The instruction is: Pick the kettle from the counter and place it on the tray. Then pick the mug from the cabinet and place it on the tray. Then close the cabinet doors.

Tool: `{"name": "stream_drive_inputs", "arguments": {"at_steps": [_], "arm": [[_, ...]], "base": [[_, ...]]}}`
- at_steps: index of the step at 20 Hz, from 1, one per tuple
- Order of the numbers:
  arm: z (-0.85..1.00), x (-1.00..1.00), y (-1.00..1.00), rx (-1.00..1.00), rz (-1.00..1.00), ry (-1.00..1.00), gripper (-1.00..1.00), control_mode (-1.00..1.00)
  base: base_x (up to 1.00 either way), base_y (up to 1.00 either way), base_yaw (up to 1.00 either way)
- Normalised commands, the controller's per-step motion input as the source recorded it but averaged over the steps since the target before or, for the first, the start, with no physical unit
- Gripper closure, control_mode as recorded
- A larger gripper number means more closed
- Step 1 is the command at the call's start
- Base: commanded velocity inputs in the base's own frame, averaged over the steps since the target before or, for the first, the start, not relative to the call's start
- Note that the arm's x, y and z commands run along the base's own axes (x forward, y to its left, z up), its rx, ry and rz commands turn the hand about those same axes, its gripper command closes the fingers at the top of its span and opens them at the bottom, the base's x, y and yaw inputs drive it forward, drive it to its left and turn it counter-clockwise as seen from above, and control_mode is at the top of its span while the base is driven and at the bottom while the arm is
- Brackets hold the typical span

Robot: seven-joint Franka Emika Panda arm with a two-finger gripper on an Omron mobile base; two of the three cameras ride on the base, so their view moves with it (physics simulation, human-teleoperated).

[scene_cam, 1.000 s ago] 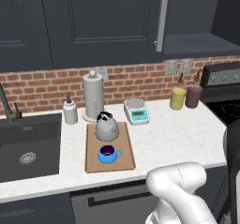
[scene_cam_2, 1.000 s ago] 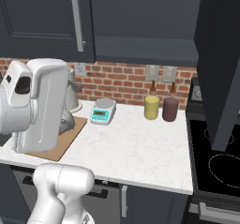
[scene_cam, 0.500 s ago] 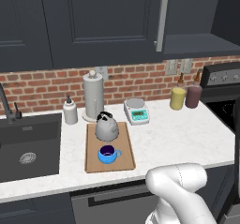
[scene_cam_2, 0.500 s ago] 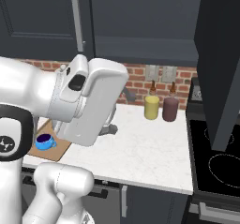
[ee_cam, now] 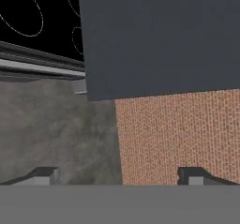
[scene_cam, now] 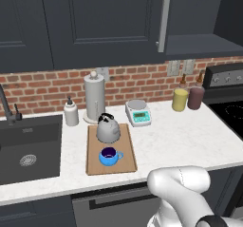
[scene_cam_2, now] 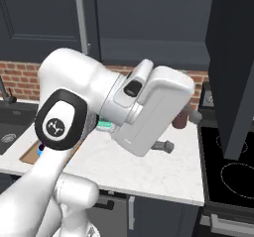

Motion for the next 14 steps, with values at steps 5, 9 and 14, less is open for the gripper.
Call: {"name": "stream_drive_inputs", "arguments": {"at_steps": [5,9,14], "arm": [[0.00,-0.56,-0.43,-0.09,-0.02,-0.10,-1.00,-1.00],[0.00,-0.35,-0.22,-0.18,0.08,0.00,-1.00,-1.00],[0.06,-0.21,-0.27,-0.19,0.16,0.00,-1.00,-1.00]], "base": [[0.00,0.00,0.00],[0.00,0.00,0.00],[0.00,0.00,0.00]]}}
